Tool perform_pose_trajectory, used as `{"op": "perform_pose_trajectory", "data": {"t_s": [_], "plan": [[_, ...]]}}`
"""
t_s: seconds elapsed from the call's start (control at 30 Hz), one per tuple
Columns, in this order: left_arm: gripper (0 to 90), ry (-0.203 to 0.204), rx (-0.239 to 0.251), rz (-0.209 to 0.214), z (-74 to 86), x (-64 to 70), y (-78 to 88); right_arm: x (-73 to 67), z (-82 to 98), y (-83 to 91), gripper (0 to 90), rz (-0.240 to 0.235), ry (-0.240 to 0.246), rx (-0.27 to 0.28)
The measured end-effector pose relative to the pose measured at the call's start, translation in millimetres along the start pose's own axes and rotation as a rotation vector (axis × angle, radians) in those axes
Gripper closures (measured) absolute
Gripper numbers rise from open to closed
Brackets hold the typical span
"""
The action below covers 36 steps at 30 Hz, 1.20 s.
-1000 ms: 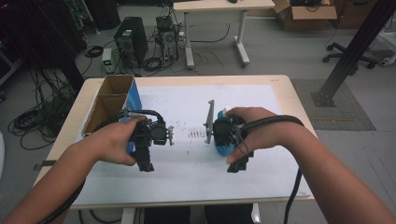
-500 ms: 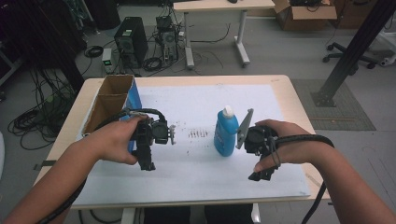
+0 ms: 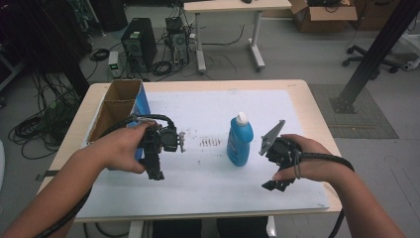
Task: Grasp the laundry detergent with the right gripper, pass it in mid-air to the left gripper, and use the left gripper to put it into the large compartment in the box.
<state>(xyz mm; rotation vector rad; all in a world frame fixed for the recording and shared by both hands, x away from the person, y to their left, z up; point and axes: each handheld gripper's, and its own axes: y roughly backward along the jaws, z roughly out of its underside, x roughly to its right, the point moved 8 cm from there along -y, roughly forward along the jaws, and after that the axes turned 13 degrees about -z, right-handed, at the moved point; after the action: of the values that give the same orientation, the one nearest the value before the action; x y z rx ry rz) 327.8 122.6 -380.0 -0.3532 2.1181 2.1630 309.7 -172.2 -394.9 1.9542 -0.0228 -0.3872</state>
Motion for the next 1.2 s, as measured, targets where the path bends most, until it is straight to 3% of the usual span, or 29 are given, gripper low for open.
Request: {"op": "perform_pose_trajectory", "data": {"t_s": [0.1, 0.17, 0.27, 0.3, 0.43, 0.57, 0.73, 0.9, 1.2], "plan": [[0.2, 0.000, -0.004, 0.004, 0.6, 0.4, -0.9, 7.1, 2.9, -6.6, 3.5, 0.010, -0.034, 0.064], [0.2, 0.001, -0.003, 0.006, 0.6, 0.6, -1.2, 9.5, 3.7, -8.8, 3.4, 0.014, -0.041, 0.076], [0.2, -0.001, -0.004, 0.007, 0.8, 0.7, -1.4, 19.8, 3.3, -20.3, 3.4, 0.052, -0.091, 0.158], [0.2, -0.004, -0.005, 0.006, 0.9, 0.7, -1.5, 19.8, 3.3, -20.3, 3.4, 0.052, -0.091, 0.158], [0.2, -0.002, -0.007, 0.008, 1.5, 1.8, -1.7, 26.3, 0.4, -29.9, 3.5, 0.066, -0.112, 0.242], [0.2, -0.005, -0.003, 0.015, 2.3, 2.5, -1.9, 35.0, -3.5, -36.8, 2.9, 0.114, -0.154, 0.319], [0.2, -0.002, -0.004, 0.017, 3.4, 2.5, -0.8, 40.7, -7.6, -39.3, 2.5, 0.146, -0.179, 0.377], [0.2, -0.002, -0.002, 0.016, 3.5, 2.7, -0.7, 51.9, -16.2, -41.9, 2.0, 0.215, -0.251, 0.492], [0.2, -0.004, -0.006, 0.014, 4.5, 4.6, 0.2, 55.7, -27.4, -49.6, 2.0, 0.265, -0.298, 0.576]]}}
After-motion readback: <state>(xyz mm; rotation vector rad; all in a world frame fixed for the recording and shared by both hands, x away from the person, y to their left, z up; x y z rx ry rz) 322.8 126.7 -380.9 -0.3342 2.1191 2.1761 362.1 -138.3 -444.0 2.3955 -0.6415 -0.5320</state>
